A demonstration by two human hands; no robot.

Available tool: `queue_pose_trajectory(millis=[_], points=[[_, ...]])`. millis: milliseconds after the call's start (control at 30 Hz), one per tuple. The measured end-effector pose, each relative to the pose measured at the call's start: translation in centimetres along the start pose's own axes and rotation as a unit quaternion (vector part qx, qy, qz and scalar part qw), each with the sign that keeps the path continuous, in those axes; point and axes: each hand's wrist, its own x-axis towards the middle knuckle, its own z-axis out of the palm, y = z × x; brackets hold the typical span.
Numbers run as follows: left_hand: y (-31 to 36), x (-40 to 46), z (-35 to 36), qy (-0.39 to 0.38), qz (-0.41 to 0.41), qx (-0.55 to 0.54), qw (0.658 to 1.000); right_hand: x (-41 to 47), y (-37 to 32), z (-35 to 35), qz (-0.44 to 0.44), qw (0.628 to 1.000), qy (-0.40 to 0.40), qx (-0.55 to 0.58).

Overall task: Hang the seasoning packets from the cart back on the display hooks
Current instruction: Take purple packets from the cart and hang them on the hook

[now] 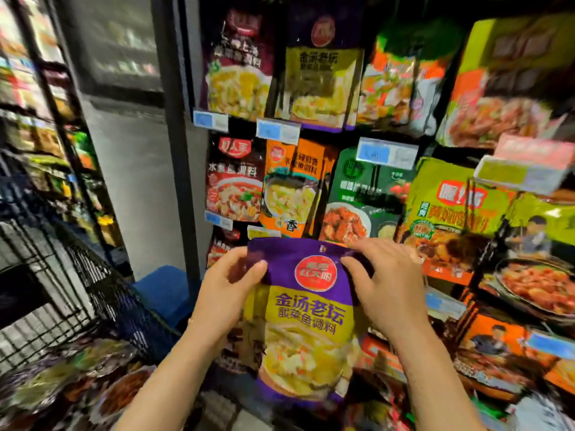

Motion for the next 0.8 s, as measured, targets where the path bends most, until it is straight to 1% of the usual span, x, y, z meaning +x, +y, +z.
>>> queue_pose_trajectory(millis=[67,133,267,333,433,533,667,800], points=[[0.7,1.2,-0.6,0.009,0.018,0.004,1.0,2.2,-1.1,0.5,-0.038,0.998,0.0,-0.043],[1.2,2.6,-0.9,0.036,0.041,0.013,0.998,4.3,-2.0,0.7,-0.062,0.996,0.001,-0.062],[2.8,6.7,-1.8,0.038,0.102,0.023,0.994,8.8,-2.8,0.7,-0.107,0.989,0.042,-0.091],[3.9,9.4,-2.6,0.036,0.13,0.008,0.991,11.6,-3.0,0.8,-0.108,0.991,0.041,-0.072],[6.2,15.0,-3.8,0.033,0.171,-0.017,0.985,16.1,-3.7,1.4,-0.084,0.995,0.053,0.001],[9.1,20.9,-4.4,0.044,0.236,0.007,0.971,21.2,-4.7,1.6,-0.08,0.992,0.093,0.027],[13.0,26.7,-3.8,0.077,0.333,0.048,0.939,27.2,-5.1,1.1,-0.074,0.989,0.104,0.073],[16.5,30.7,-2.4,0.036,0.365,0.054,0.929,31.8,-4.7,0.0,-0.078,0.986,0.121,0.088]])
